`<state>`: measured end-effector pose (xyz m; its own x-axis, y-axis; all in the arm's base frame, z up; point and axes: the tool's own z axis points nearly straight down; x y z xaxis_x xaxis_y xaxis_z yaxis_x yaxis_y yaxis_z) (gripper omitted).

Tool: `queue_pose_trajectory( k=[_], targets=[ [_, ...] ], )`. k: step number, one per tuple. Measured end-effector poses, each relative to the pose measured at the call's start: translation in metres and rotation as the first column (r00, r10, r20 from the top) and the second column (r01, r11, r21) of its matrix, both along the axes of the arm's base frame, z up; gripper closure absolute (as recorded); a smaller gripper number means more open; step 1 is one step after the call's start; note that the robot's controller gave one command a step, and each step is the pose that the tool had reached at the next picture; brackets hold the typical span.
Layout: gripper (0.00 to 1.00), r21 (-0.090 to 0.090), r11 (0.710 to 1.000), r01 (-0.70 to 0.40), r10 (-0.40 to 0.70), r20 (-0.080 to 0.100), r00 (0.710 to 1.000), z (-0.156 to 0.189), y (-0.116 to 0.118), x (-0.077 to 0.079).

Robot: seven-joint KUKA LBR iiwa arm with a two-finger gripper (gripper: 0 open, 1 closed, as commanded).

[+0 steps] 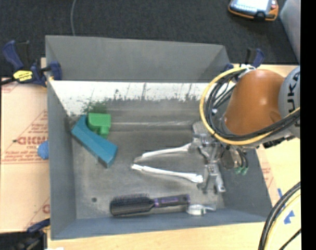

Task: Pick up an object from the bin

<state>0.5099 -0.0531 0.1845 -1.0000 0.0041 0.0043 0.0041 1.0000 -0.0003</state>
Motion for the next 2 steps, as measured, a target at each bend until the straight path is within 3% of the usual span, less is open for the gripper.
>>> queue_pose_trajectory(
  k=[1, 2],
  targets=[
    [0.00, -0.001, 1.000, -0.003, 0.003, 0.007, 1.000, 0.003, 0.000, 0.002],
    [0.00, -0.002, 0.974, -0.227, 0.227, 0.008, 0.974, -0.101, 0.071, -0.013]
  ],
)
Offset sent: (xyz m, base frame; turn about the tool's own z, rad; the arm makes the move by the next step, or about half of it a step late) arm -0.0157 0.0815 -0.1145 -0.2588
